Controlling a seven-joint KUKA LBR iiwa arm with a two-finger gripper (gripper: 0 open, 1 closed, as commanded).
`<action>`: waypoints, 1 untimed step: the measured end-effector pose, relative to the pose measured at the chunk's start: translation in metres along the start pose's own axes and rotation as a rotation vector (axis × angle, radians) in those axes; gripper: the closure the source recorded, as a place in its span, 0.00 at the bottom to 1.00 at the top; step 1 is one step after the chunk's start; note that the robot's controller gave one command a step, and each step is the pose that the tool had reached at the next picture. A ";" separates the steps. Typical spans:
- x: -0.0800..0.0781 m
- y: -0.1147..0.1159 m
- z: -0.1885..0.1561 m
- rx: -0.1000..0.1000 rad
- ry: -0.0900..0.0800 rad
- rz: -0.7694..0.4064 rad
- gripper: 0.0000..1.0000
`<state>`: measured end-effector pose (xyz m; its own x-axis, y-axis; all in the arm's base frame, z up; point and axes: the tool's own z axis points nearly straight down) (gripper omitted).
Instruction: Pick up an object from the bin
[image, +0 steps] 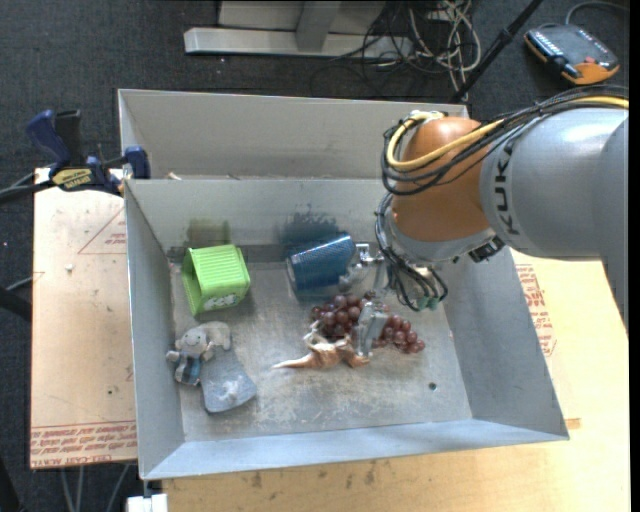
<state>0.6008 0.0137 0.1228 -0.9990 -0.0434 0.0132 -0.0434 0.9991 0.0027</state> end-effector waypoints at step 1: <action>-0.022 -0.001 -0.014 0.004 -0.008 -0.041 0.00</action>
Offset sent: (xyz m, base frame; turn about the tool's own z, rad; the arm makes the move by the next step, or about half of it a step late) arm 0.0068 -0.0030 -0.0528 0.1717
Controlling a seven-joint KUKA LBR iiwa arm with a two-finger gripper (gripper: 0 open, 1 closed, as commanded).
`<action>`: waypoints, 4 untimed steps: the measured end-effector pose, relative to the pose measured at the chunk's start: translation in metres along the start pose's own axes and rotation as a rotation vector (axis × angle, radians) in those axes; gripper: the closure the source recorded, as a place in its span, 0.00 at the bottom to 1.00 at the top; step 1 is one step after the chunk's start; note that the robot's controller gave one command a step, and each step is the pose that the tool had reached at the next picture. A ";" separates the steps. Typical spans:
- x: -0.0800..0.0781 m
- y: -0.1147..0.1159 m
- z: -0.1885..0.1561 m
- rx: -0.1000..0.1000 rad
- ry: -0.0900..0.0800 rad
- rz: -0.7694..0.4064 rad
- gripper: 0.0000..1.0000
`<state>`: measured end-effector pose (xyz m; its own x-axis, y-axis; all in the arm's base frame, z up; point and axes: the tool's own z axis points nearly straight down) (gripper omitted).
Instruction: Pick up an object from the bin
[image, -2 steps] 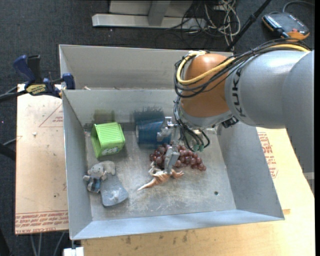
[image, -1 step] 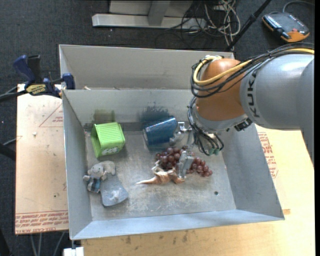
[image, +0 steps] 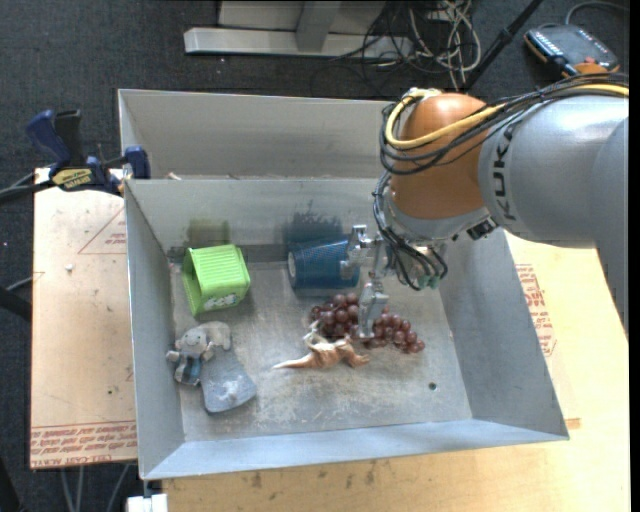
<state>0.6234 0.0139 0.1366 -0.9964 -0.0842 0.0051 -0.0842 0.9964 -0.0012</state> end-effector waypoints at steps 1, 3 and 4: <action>0.014 0.006 0.050 -0.008 0.027 0.155 0.00; 0.010 0.003 0.060 -0.006 -0.006 0.019 1.00; 0.010 0.003 0.059 -0.006 -0.006 0.018 1.00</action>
Offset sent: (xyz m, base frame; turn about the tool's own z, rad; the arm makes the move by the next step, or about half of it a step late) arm -0.0135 -0.0011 -0.0666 0.0178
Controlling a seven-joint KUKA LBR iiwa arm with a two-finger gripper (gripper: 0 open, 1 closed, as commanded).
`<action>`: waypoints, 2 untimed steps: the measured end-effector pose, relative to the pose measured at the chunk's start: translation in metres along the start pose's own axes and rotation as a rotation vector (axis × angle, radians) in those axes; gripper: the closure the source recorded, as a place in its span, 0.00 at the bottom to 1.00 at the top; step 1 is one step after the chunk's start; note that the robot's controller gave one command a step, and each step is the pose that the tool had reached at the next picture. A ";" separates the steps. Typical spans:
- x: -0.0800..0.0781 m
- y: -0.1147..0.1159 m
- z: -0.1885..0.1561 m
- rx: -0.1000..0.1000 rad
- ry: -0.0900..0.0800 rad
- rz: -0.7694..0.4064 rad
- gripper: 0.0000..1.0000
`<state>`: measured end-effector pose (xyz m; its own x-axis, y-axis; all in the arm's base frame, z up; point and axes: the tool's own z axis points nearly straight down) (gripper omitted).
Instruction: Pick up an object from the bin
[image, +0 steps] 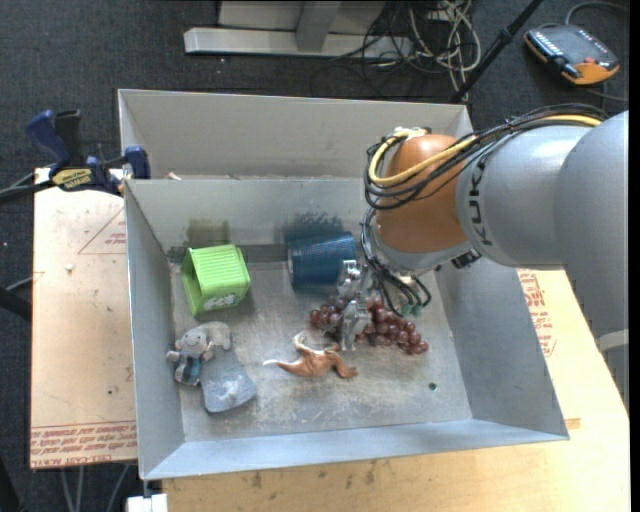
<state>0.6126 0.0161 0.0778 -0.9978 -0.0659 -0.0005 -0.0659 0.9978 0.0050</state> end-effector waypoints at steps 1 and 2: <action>0.000 0.000 -0.002 0.001 0.000 -0.001 1.00; 0.001 0.000 -0.009 0.001 0.002 -0.001 1.00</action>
Offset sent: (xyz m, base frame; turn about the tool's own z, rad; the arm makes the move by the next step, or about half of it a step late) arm 0.0001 -0.0001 0.0501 0.0000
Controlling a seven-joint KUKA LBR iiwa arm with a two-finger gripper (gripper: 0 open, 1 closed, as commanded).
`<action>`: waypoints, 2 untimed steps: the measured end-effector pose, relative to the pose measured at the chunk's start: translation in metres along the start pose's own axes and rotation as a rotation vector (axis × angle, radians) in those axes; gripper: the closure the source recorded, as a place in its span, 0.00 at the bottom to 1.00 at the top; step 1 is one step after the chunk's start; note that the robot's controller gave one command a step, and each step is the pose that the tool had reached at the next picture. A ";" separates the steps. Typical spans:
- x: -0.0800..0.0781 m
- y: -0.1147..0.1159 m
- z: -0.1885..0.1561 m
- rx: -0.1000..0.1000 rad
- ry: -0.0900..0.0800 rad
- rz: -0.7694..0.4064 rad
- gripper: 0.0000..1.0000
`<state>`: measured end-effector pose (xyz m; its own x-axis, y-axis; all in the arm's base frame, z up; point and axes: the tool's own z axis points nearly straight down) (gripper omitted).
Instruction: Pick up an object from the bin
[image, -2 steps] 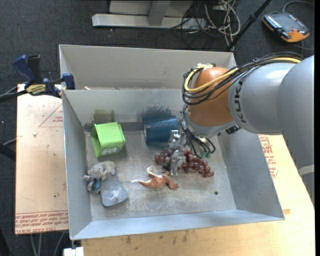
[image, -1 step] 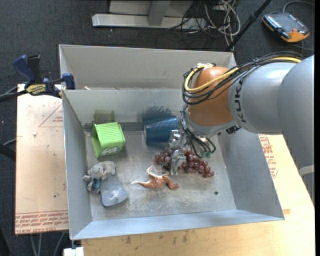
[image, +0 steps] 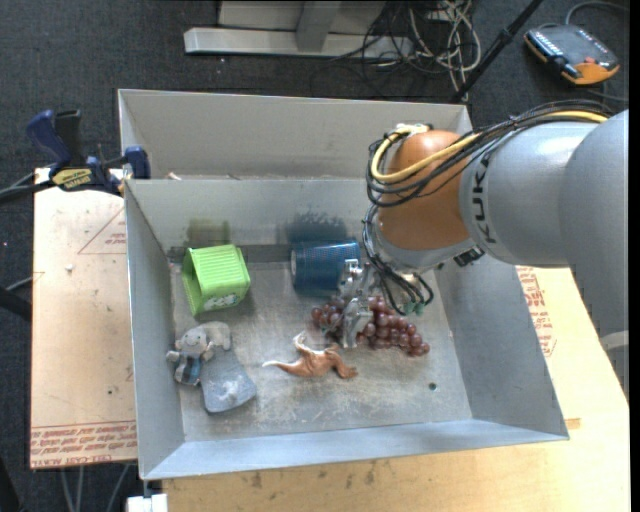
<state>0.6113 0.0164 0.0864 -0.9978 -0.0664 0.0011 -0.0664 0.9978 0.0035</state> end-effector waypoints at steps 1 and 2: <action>0.000 0.000 -0.015 0.002 0.000 0.000 1.00; 0.000 0.000 -0.029 0.002 -0.002 0.000 1.00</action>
Offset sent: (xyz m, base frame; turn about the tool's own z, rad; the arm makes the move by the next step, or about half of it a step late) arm 0.0000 -0.0003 0.0576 0.0000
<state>0.6116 0.0160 0.1154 -0.9978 -0.0660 -0.0012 -0.0660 0.9978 0.0013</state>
